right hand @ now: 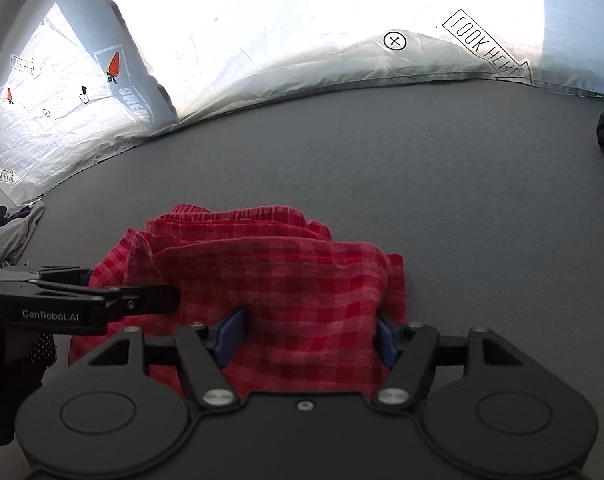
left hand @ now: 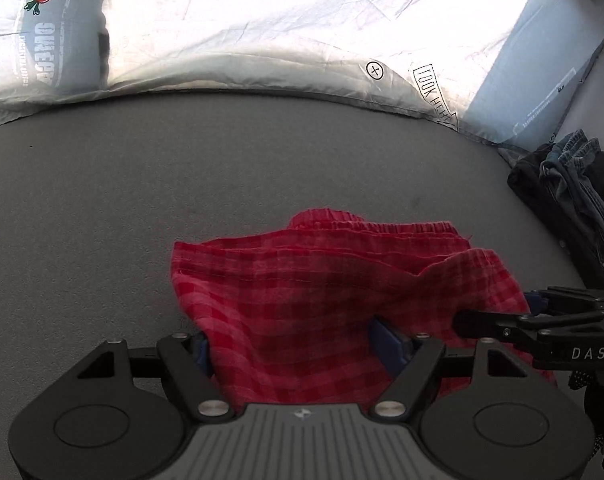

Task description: Fold clothes

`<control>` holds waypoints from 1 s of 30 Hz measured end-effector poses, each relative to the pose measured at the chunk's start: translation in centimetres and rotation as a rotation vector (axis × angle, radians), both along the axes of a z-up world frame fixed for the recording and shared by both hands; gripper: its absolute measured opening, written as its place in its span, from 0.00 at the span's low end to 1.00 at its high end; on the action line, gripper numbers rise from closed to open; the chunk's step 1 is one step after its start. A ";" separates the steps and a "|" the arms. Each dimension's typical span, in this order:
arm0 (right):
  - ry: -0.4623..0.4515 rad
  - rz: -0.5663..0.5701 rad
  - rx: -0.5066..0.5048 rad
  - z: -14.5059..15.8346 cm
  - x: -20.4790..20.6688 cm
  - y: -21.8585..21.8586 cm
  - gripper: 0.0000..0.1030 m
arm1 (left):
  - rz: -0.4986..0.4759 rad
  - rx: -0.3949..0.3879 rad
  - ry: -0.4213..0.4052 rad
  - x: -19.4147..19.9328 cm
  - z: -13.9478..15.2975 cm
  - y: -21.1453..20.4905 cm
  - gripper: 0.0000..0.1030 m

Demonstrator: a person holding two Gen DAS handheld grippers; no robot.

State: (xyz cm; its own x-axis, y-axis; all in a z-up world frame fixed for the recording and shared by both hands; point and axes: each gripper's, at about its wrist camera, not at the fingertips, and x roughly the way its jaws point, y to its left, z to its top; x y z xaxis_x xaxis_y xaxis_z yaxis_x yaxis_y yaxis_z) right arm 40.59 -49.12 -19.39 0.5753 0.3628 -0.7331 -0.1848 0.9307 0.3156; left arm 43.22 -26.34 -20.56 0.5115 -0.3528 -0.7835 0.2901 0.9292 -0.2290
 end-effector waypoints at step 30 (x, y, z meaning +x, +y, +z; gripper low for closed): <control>-0.040 -0.126 0.290 9.9 -16.1 5.9 0.09 | -0.062 -0.186 -0.138 -17.5 10.0 2.4 0.15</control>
State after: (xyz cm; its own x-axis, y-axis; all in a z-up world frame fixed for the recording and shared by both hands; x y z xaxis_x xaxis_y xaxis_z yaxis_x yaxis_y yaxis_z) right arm 24.50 -43.21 -9.52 0.6550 0.4775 -0.5857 -0.0916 0.8195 0.5657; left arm 25.68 -23.94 -10.52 0.5822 -0.5183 -0.6265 0.3854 0.8543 -0.3486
